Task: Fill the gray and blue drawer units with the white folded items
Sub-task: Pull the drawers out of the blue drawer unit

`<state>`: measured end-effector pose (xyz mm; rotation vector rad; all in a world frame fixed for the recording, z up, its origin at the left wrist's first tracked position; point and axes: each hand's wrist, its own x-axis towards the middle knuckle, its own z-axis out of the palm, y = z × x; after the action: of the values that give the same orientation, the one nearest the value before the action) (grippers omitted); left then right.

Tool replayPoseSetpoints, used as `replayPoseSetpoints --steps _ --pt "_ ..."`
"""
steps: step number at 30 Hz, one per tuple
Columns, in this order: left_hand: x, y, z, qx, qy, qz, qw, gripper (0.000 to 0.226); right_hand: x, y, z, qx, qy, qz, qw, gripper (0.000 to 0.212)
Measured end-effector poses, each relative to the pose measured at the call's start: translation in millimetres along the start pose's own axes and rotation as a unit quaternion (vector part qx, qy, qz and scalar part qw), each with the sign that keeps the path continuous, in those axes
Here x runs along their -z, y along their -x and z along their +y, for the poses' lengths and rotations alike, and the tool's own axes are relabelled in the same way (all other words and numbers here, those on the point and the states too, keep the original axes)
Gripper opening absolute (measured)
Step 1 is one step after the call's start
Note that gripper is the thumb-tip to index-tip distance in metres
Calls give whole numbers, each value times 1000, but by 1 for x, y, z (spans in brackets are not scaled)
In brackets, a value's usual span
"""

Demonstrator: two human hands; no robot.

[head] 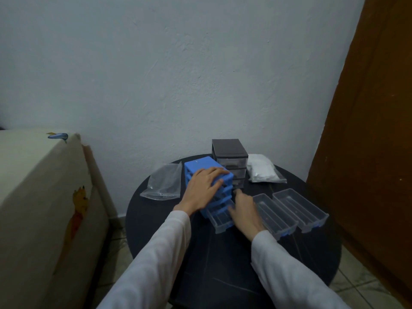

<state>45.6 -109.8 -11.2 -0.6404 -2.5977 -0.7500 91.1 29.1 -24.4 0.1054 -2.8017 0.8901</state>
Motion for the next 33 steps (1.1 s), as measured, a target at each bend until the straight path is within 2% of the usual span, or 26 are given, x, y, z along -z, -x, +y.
replayPoseSetpoints --steps 8,11,14,17,24,26,28,31,33 --pt "2 -2 -1 4 3 -1 1000 46 3 20 14 29 75 -12 997 30" --pt "3 -2 -1 5 4 -4 1000 39 8 26 24 33 103 -18 994 30" --pt "5 -2 -1 5 1 -10 1000 32 17 24 28 15 125 -18 992 27" --pt "7 -3 -1 -1 2 -18 1000 40 19 26 31 -15 151 -40 988 29" --pt "10 -5 -5 17 -5 -31 999 35 31 33 29 32 131 36 990 23" --pt "12 0 -5 31 18 2 999 39 34 26 23 53 97 59 992 24" --pt "10 9 -1 69 77 84 991 43 37 16 13 74 34 58 995 31" --pt "1 25 8 177 174 203 947 44 36 -3 -4 74 -90 17 993 40" --pt "-6 32 14 238 242 226 913 45 30 -17 -13 46 -156 -20 987 42"
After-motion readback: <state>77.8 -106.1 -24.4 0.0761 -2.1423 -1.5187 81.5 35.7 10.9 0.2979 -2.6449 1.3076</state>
